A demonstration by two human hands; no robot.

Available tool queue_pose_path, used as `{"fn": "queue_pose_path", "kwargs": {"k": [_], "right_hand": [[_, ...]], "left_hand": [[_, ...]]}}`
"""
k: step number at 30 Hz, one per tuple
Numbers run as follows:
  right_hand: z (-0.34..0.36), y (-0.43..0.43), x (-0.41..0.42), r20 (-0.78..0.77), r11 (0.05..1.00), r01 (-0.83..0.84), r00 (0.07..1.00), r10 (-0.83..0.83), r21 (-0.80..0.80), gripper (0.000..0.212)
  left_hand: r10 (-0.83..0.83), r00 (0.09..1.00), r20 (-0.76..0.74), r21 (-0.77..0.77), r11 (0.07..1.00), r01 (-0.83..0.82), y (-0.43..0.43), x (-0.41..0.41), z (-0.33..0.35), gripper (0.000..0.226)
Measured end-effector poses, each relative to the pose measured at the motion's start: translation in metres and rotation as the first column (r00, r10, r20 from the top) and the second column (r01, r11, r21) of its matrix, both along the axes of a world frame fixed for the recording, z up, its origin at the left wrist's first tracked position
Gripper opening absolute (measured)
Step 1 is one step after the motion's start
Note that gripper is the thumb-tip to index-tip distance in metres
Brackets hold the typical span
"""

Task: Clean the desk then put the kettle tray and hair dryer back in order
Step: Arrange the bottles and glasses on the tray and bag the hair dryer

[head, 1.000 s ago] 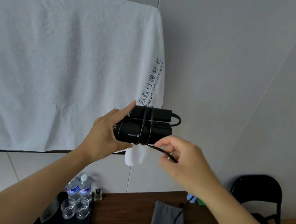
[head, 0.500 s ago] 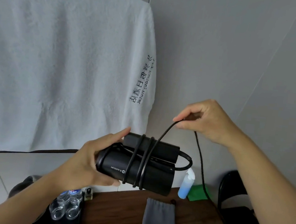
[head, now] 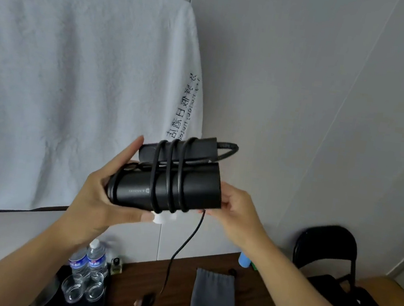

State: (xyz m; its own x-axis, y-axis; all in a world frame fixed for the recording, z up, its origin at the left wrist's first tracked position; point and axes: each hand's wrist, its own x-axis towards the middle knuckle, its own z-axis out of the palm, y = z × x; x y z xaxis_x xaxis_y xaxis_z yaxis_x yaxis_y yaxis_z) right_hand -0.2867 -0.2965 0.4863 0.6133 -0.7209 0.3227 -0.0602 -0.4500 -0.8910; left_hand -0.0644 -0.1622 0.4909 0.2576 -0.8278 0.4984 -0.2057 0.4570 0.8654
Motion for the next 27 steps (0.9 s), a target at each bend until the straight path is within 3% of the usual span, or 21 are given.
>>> {"fn": "queue_pose_path", "kwargs": {"k": [3, 9, 16, 23, 27], "right_hand": [[-0.009, 0.018, 0.006, -0.072, 1.000, 0.020, 0.997, -0.020, 0.001, 0.017], [-0.014, 0.050, 0.013, -0.227, 0.999, -0.040, 0.973, 0.039, -0.002, 0.048], [0.019, 0.063, -0.004, -0.399, 0.988, -0.118, 0.914, 0.071, -0.095, 0.032], [0.078, 0.017, -0.010, -0.536, 0.890, -0.246, 0.844, 0.002, -0.384, 0.020], [0.091, -0.021, -0.004, -0.553, 0.806, -0.280, 0.830, -0.069, -0.521, 0.021]], "left_hand": [[0.072, 0.997, 0.017, -0.014, 0.997, -0.072, -0.005, -0.002, 0.003, 0.120], [0.238, 0.970, 0.040, -0.048, 0.970, -0.236, -0.018, -0.001, 0.006, 0.118], [0.326, 0.895, 0.303, 0.004, 0.939, -0.343, -0.029, 0.039, 0.005, 0.116], [0.155, 0.906, 0.395, 0.110, 0.971, -0.214, -0.021, 0.040, -0.015, 0.116], [-0.033, 0.939, 0.342, 0.189, 0.981, -0.035, -0.016, 0.029, -0.023, 0.118]]}}
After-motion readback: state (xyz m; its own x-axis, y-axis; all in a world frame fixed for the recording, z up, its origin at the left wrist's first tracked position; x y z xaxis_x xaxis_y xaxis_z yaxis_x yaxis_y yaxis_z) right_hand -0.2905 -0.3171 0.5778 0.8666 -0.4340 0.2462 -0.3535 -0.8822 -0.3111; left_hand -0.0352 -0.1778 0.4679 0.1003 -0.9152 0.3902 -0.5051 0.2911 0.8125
